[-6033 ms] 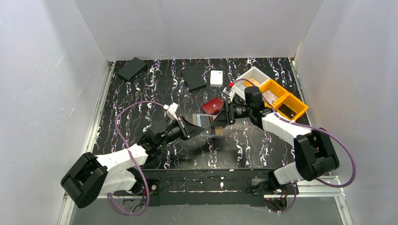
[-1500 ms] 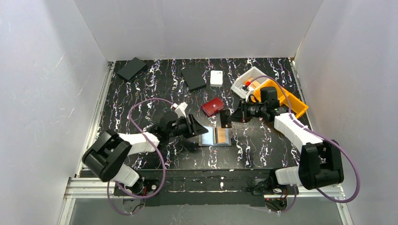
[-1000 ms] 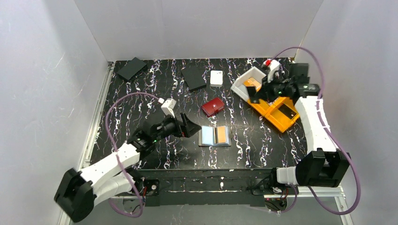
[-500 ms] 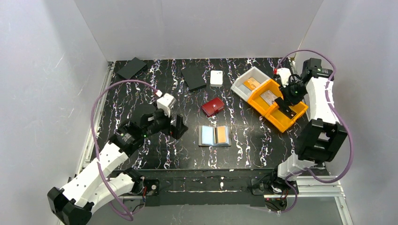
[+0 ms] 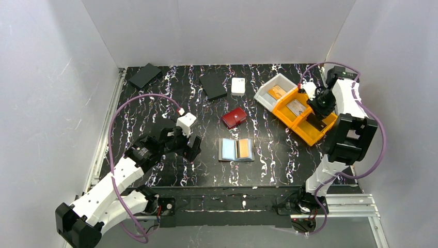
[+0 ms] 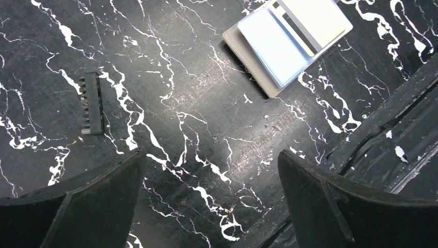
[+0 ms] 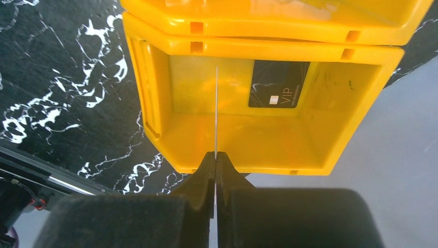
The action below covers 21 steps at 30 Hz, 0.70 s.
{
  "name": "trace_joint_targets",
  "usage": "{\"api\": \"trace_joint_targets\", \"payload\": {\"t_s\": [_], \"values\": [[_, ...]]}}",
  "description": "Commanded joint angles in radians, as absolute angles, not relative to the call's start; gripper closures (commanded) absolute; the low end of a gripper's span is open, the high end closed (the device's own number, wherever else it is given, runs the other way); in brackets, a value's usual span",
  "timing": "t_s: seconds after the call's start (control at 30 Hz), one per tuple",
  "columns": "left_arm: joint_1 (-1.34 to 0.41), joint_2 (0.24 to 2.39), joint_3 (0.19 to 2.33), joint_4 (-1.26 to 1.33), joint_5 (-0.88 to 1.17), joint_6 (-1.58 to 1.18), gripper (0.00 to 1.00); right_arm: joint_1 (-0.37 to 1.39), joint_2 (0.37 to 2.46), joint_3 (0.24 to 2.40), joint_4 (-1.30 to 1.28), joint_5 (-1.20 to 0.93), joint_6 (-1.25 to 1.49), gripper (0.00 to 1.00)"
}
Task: Take the credit cards out of the card holder
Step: Place the credit card in the storage box.
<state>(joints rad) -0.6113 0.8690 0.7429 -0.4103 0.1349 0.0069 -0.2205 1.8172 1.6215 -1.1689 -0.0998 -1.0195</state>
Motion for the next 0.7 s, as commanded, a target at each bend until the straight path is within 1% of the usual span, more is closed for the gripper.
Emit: {"api": "trace_joint_targets", "payload": {"t_s": [0.0,0.17,0.43,0.67], "values": [[-0.607,0.854,0.736,-0.435,0.103,0.036,0.02,-0.222,1.843,1.624,-1.178,-0.052,-1.062,0.99],[-0.607,0.854,0.737,-0.434,0.098,0.037,0.02,-0.222,1.869,1.596,-1.139,-0.065,-1.064,0.99],[-0.607,0.858,0.736,-0.435,0.095,0.038,0.02,-0.222,1.966,1.611,-1.099,-0.119,-1.028,0.99],[-0.607,0.863,0.734,-0.433,0.091,0.038,0.02,-0.223,2.006,1.606,-1.051,-0.118,-1.007,0.99]]}}
